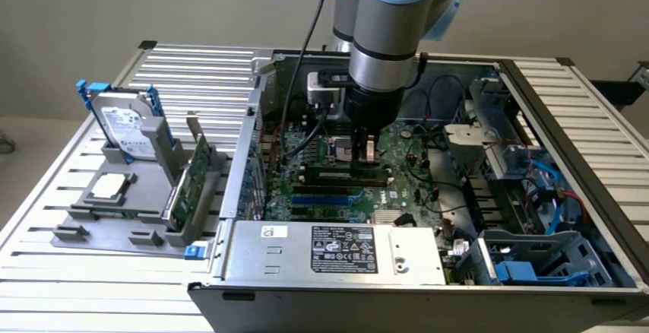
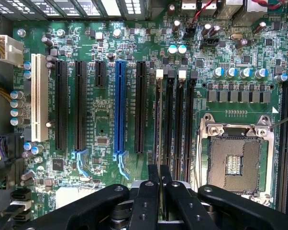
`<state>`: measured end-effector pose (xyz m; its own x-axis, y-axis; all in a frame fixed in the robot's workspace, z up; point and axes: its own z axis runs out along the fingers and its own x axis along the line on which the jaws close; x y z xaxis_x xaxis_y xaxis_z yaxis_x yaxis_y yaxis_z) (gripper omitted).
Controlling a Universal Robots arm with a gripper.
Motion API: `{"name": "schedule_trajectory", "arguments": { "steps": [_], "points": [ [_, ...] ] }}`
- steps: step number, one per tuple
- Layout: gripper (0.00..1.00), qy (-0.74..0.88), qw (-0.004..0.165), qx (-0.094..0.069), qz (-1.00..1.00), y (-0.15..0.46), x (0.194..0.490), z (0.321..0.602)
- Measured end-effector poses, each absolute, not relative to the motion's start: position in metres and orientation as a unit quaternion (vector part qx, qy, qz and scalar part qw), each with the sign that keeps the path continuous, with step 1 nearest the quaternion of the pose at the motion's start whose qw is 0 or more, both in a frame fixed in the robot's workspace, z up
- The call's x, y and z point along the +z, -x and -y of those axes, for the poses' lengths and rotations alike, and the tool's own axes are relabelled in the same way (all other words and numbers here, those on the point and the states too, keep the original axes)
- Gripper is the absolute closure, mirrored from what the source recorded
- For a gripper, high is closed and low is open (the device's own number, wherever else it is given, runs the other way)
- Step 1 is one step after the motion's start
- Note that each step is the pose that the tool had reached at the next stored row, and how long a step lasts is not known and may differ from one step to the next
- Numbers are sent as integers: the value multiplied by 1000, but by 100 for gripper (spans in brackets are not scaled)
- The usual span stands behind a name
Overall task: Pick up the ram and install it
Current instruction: 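Insert the ram into the slot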
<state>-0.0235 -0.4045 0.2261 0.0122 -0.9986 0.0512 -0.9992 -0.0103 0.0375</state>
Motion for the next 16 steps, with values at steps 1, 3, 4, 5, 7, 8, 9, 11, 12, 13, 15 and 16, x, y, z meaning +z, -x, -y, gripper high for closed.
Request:
{"name": "schedule_trajectory", "arguments": {
  "steps": [1, 3, 4, 5, 7, 8, 9, 11, 12, 13, 15, 16],
  "points": [
    [87, -711, 31, 5, 703, 24, 226, 404],
    [87, -711, 32, 5, 703, 24, 226, 404],
    [87, -711, 32, 5, 703, 24, 225, 404],
    [87, -711, 32, 5, 703, 24, 225, 404],
    [87, -711, 32, 5, 703, 24, 225, 404],
    [87, -711, 32, 5, 703, 24, 224, 404],
    [87, -711, 32, 6, 703, 24, 224, 404],
    [87, -711, 32, 6, 703, 24, 224, 404],
    [87, -711, 32, 6, 703, 24, 224, 403],
    [85, -711, 32, 6, 703, 24, 224, 403],
    [73, -711, 32, 6, 703, 24, 224, 403],
    [73, -711, 32, 6, 703, 24, 224, 403]
  ]
}}
